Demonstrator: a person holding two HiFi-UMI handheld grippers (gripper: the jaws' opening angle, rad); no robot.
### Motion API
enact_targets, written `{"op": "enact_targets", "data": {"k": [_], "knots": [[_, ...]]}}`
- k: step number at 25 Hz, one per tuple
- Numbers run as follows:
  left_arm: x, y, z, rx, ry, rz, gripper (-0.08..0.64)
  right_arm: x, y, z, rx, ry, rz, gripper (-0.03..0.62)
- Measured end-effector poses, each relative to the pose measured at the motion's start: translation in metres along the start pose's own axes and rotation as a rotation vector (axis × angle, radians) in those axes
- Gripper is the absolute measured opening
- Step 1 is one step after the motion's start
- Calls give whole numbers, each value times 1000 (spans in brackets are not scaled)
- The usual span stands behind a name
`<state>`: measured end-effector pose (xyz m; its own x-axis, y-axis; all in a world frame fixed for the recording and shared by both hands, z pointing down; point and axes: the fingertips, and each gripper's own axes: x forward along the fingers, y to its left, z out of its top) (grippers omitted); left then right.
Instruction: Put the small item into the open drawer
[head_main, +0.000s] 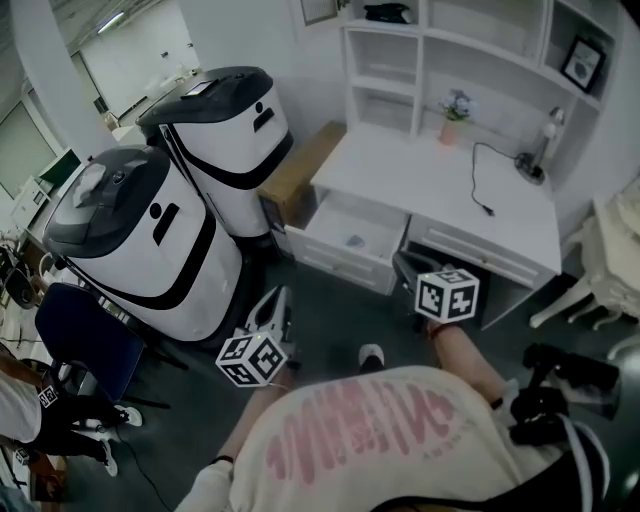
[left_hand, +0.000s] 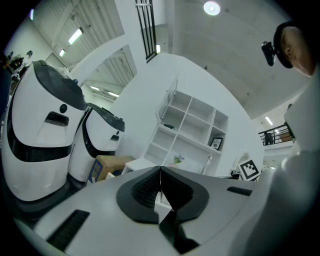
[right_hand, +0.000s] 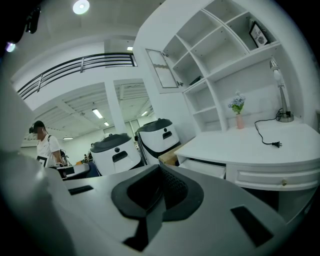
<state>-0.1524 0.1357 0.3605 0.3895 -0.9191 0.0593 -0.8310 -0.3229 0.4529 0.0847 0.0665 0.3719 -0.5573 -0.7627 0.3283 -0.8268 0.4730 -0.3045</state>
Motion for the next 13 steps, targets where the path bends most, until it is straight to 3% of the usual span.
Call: {"op": "enact_targets", "data": {"k": [13], "knots": [[-6,5,-1,-9,-18,23,29,1,2,-7,-9,20,8,20]]}}
